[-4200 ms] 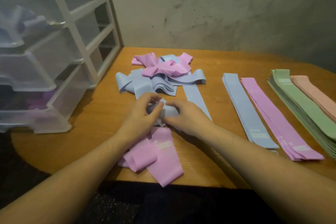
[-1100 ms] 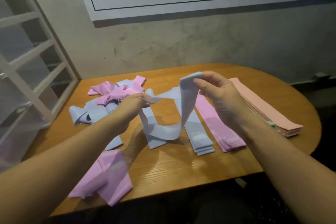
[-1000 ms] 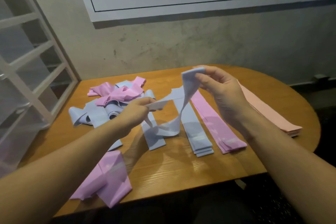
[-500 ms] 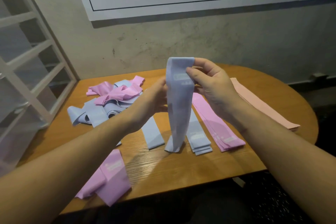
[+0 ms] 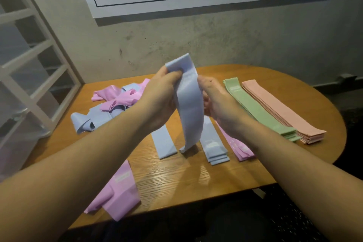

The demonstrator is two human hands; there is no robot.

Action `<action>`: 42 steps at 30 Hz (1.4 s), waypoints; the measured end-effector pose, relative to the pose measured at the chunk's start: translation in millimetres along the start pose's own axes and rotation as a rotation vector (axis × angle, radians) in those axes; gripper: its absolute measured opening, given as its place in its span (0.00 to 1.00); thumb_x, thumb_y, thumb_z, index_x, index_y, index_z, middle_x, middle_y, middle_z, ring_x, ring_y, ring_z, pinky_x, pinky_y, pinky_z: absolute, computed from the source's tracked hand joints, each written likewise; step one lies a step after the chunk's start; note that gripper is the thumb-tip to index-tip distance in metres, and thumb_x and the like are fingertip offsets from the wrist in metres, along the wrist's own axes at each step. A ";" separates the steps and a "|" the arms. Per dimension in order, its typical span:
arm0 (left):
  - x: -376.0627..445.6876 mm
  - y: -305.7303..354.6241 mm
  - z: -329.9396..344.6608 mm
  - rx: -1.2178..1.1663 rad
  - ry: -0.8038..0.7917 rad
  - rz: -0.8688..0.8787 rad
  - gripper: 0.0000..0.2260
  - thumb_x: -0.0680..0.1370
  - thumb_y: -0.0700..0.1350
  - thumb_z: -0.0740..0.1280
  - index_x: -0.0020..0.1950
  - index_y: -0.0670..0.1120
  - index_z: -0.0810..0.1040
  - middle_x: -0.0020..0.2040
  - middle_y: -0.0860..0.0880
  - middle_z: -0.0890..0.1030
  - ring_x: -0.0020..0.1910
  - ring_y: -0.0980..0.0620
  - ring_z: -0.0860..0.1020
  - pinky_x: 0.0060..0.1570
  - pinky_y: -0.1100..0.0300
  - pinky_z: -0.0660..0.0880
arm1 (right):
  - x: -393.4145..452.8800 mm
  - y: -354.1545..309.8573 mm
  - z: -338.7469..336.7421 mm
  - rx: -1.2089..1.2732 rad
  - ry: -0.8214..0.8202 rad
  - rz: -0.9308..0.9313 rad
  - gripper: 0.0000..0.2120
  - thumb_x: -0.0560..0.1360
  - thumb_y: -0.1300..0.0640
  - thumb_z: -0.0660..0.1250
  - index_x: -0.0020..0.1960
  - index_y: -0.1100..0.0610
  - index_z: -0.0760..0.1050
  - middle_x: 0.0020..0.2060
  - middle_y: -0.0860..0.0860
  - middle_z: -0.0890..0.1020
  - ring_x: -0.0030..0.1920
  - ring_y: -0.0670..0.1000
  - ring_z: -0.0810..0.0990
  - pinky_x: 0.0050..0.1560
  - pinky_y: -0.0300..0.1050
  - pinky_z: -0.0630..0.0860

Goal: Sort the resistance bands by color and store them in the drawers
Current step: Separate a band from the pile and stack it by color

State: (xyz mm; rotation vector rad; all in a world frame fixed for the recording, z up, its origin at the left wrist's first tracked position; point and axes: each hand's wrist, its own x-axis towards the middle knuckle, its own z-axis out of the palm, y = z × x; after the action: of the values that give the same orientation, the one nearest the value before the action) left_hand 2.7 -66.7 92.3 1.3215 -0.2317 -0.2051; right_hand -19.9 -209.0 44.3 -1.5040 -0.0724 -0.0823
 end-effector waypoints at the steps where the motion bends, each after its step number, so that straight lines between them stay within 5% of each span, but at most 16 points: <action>1: 4.1 2.7 0.6 -0.071 0.000 -0.029 0.13 0.84 0.38 0.56 0.68 0.42 0.72 0.52 0.39 0.83 0.45 0.47 0.84 0.42 0.51 0.83 | -0.1 5.5 -0.3 -0.007 -0.054 0.050 0.27 0.76 0.36 0.63 0.65 0.54 0.73 0.56 0.60 0.82 0.53 0.53 0.81 0.52 0.52 0.77; 4: 21.7 4.3 -2.5 -0.232 0.055 -0.068 0.16 0.84 0.37 0.54 0.72 0.41 0.69 0.60 0.38 0.82 0.49 0.45 0.86 0.40 0.52 0.83 | -4.4 19.3 -1.6 -0.160 -0.096 0.091 0.26 0.73 0.36 0.67 0.62 0.54 0.78 0.53 0.51 0.85 0.56 0.53 0.83 0.61 0.63 0.76; 7: 39.9 -2.0 -7.0 -0.312 0.147 -0.086 0.18 0.83 0.38 0.56 0.73 0.39 0.69 0.61 0.38 0.81 0.46 0.47 0.86 0.38 0.55 0.82 | -6.2 29.5 -10.0 -0.260 -0.093 0.086 0.16 0.75 0.41 0.69 0.55 0.51 0.80 0.52 0.58 0.84 0.52 0.56 0.84 0.55 0.61 0.77; 9: 52.2 -8.7 -10.0 -0.293 0.218 -0.102 0.16 0.82 0.38 0.58 0.70 0.38 0.71 0.54 0.41 0.81 0.38 0.49 0.84 0.37 0.57 0.81 | -7.7 30.9 -17.2 -0.261 -0.083 0.108 0.11 0.78 0.44 0.68 0.52 0.51 0.80 0.50 0.58 0.84 0.46 0.52 0.83 0.49 0.53 0.75; 13: 72.4 -24.7 -11.4 -0.351 0.310 -0.229 0.07 0.79 0.36 0.56 0.45 0.41 0.72 0.36 0.46 0.72 0.29 0.50 0.73 0.33 0.59 0.73 | -11.8 40.0 -29.0 -0.357 -0.097 0.184 0.08 0.81 0.47 0.66 0.54 0.49 0.79 0.46 0.51 0.86 0.45 0.50 0.85 0.47 0.49 0.78; 16: 82.9 -41.4 -2.2 -0.297 0.390 -0.232 0.08 0.78 0.36 0.54 0.44 0.40 0.72 0.30 0.46 0.75 0.31 0.48 0.75 0.34 0.58 0.74 | -15.5 48.6 -35.7 -0.400 -0.071 0.228 0.07 0.80 0.48 0.66 0.56 0.49 0.76 0.37 0.49 0.84 0.34 0.45 0.82 0.36 0.41 0.77; 18: 89.4 -54.9 5.0 -0.213 0.419 -0.238 0.10 0.79 0.35 0.54 0.50 0.40 0.75 0.36 0.43 0.80 0.37 0.48 0.80 0.39 0.55 0.78 | -16.1 54.1 -40.0 -0.495 -0.043 0.235 0.09 0.80 0.48 0.66 0.58 0.49 0.74 0.36 0.47 0.82 0.35 0.44 0.80 0.36 0.39 0.72; 20: 96.8 -66.8 9.8 -0.106 0.392 -0.270 0.12 0.79 0.33 0.53 0.52 0.41 0.76 0.44 0.41 0.81 0.40 0.47 0.81 0.42 0.52 0.80 | -15.3 60.6 -44.6 -0.598 -0.026 0.238 0.13 0.80 0.48 0.65 0.63 0.49 0.73 0.47 0.48 0.83 0.45 0.47 0.80 0.40 0.40 0.71; 23: 110.7 -84.1 9.1 0.059 0.342 -0.263 0.13 0.79 0.32 0.54 0.48 0.44 0.77 0.43 0.45 0.81 0.39 0.49 0.81 0.37 0.58 0.80 | -14.6 68.3 -48.8 -0.659 -0.037 0.249 0.23 0.78 0.54 0.64 0.73 0.50 0.67 0.57 0.46 0.80 0.54 0.48 0.78 0.46 0.41 0.67; 25: 123.0 -95.9 6.4 0.218 0.316 -0.218 0.13 0.79 0.33 0.57 0.55 0.44 0.79 0.44 0.47 0.81 0.41 0.50 0.80 0.33 0.61 0.78 | -12.9 71.0 -52.1 -0.696 -0.046 0.221 0.26 0.78 0.56 0.64 0.75 0.50 0.65 0.57 0.47 0.78 0.55 0.49 0.77 0.47 0.40 0.66; 30: 152.5 -113.7 -1.0 0.551 0.341 -0.078 0.07 0.79 0.39 0.67 0.56 0.48 0.76 0.44 0.51 0.77 0.40 0.56 0.74 0.36 0.63 0.72 | 2.9 78.5 -57.2 -0.832 -0.052 0.193 0.33 0.78 0.53 0.65 0.80 0.50 0.57 0.69 0.53 0.76 0.66 0.56 0.76 0.60 0.47 0.73; 37: 171.3 -143.5 -17.2 0.748 0.275 -0.064 0.03 0.79 0.43 0.67 0.52 0.48 0.76 0.44 0.49 0.78 0.40 0.52 0.76 0.37 0.59 0.73 | 7.4 78.4 -56.8 -0.930 -0.094 0.193 0.19 0.80 0.49 0.65 0.70 0.48 0.73 0.69 0.46 0.77 0.69 0.49 0.74 0.63 0.41 0.70; 42: 167.4 -145.3 -29.8 0.835 0.254 -0.088 0.14 0.81 0.42 0.64 0.67 0.50 0.73 0.63 0.48 0.76 0.53 0.49 0.78 0.44 0.59 0.76 | 0.0 74.3 -60.4 -1.041 -0.080 0.185 0.19 0.80 0.45 0.63 0.69 0.46 0.72 0.68 0.47 0.78 0.65 0.51 0.76 0.54 0.42 0.70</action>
State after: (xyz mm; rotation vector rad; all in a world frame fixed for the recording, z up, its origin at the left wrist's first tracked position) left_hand 169.2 -119.7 -47.2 2.1704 -0.0338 -0.0011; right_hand -12.6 -264.5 -33.4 -2.5462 0.0600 0.1111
